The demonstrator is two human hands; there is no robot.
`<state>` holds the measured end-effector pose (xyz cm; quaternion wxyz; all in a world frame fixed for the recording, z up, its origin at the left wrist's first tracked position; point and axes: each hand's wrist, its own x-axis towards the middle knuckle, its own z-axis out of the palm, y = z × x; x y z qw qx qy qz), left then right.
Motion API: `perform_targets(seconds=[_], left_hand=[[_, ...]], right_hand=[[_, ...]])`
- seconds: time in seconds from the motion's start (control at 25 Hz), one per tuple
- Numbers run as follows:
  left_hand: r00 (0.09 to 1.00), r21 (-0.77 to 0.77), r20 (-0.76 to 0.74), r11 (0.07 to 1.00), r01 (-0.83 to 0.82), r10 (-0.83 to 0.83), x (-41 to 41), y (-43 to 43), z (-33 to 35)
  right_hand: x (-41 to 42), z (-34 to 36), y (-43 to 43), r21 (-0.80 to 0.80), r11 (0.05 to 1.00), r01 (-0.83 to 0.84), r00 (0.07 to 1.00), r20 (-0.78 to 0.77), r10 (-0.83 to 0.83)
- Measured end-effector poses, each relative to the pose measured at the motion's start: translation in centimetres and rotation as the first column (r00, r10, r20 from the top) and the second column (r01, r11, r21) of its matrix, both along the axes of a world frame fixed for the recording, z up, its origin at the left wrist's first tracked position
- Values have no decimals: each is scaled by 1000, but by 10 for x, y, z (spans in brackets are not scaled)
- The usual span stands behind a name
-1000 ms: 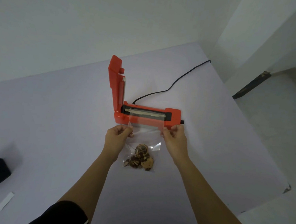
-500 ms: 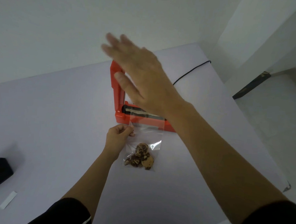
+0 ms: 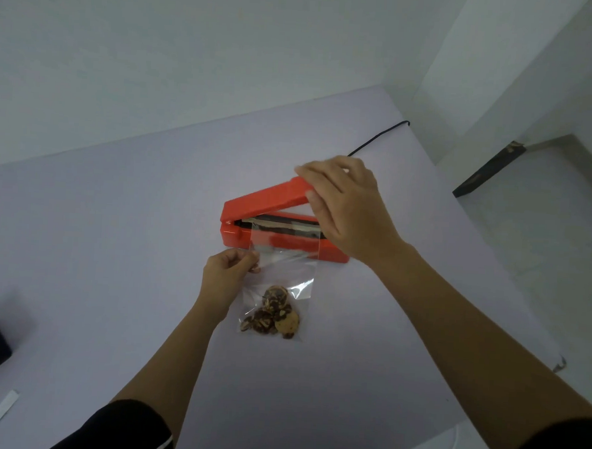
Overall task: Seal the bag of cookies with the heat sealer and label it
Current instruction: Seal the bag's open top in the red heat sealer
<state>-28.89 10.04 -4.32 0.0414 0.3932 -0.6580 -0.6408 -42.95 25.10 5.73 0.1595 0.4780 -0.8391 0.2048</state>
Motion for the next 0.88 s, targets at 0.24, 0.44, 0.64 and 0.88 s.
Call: perform_targets(seconds=[0.24, 0.44, 0.64, 0.88], left_hand=[[1000, -6, 4, 1000, 21, -21, -1, -3, -3], [1000, 10, -2, 1000, 16, -16, -2, -2, -3], [1000, 26, 1, 999, 21, -21, -1, -1, -4], [996, 2, 53, 997, 74, -74, 4, 6, -13]], right_hand=[[10, -58, 36, 278, 942, 189, 962, 141, -235], [14, -79, 36, 463, 869, 177, 927, 217, -305], [16, -85, 37, 537, 824, 179, 928, 185, -322], [17, -81, 34, 583, 796, 166, 942, 146, -303]])
